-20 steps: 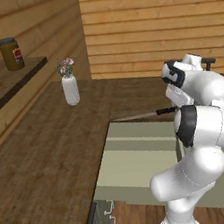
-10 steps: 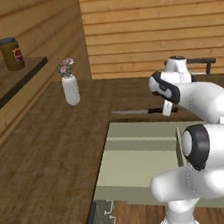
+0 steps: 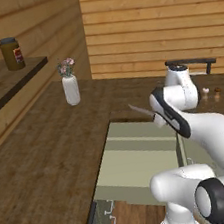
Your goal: Pick up the knife from the drawer and place it on the cutting board. Then place the meat from the plate to the cutting board.
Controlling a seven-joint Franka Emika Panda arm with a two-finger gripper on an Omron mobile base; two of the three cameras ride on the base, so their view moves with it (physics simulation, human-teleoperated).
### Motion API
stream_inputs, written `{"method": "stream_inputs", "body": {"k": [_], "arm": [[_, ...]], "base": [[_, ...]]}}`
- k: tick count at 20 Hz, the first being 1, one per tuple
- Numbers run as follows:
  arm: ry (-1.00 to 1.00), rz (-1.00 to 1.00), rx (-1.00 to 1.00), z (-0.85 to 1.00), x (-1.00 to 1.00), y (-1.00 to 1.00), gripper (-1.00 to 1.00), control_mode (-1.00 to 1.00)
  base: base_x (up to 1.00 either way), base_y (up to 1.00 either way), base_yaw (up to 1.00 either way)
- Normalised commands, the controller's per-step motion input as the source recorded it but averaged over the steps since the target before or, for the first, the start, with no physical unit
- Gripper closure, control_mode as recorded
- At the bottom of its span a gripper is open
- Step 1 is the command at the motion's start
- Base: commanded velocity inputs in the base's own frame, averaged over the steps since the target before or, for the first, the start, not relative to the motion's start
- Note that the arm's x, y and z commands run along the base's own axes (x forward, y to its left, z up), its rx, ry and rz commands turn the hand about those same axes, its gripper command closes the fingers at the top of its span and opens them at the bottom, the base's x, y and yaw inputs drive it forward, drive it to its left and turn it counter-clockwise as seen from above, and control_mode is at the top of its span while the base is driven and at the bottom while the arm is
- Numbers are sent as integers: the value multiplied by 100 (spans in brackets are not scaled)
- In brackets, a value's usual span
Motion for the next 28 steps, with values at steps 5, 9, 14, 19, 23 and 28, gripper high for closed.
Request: {"method": "stream_inputs", "body": {"k": [5, 9, 14, 19, 23, 28], "arm": [[-19, -39, 21, -11, -83, 18, 100, -100], [0, 0, 3, 0, -4, 0, 100, -100], [0, 0, 0, 0, 0, 0, 100, -100], [-5, -15, 1, 0, -29, -6, 100, 100], [0, 0, 0, 0, 0, 0, 100, 100], [0, 0, 0, 0, 0, 0, 100, 100]], "base": [[0, 0, 0], [0, 0, 0], [0, 0, 0], [-17, -3, -11], [-77, -24, -55], [-41, -68, -51]]}}
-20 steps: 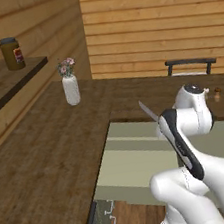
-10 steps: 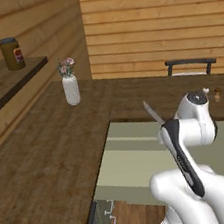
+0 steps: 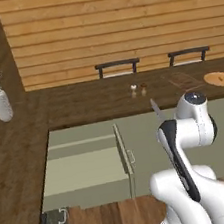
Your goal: Pick up the knife from the drawer and place it on the cutting board. Then place the meat from the plate to the cutting board.
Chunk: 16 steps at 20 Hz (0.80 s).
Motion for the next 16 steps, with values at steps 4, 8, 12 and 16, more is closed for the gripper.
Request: {"method": "stream_inputs", "body": {"k": [4, 8, 12, 16], "arm": [[0, 0, 0, 0, 0, 0, 100, 100], [0, 0, 0, 0, 0, 0, 100, 100], [0, 0, 0, 0, 0, 0, 100, 100], [0, 0, 0, 0, 0, 0, 100, 100]], "base": [[26, -100, -32], [49, -100, -2], [72, -62, 8], [67, -36, 12]]}}
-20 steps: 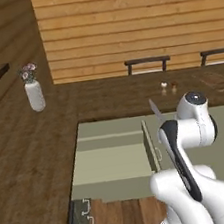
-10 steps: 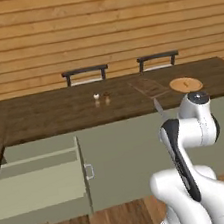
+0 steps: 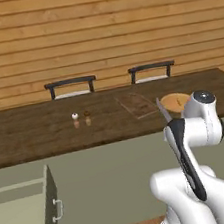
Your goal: Pick up the knife from the drawer and place it on the cutting board. Then place the meat from the plate to the cutting board.
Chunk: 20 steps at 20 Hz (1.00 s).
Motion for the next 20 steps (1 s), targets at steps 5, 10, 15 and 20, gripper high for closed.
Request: {"method": "stream_inputs", "body": {"k": [5, 10, 15, 20], "arm": [[0, 0, 0, 0, 0, 0, 100, 100], [0, 0, 0, 0, 0, 0, 100, 100], [0, 0, 0, 0, 0, 0, 100, 100], [0, 0, 0, 0, 0, 0, 100, 100]], "base": [[75, -19, 11], [64, -30, 8], [31, -46, 6], [1, -59, 2]]}}
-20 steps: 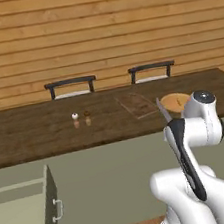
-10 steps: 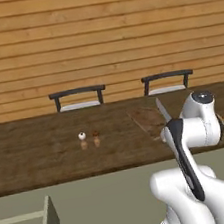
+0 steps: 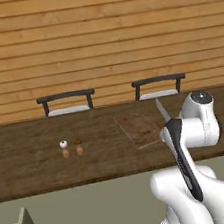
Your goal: Pick up the knife from the drawer and place it on the cutting board. Then place the meat from the plate to the cutting board.
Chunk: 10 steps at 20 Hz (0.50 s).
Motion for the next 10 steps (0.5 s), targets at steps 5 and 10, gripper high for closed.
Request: {"method": "stream_inputs", "body": {"k": [5, 10], "arm": [[0, 0, 0, 0, 0, 0, 100, 100], [0, 0, 0, 0, 0, 0, 100, 100]], "base": [[16, -22, 3], [64, 0, 10]]}}
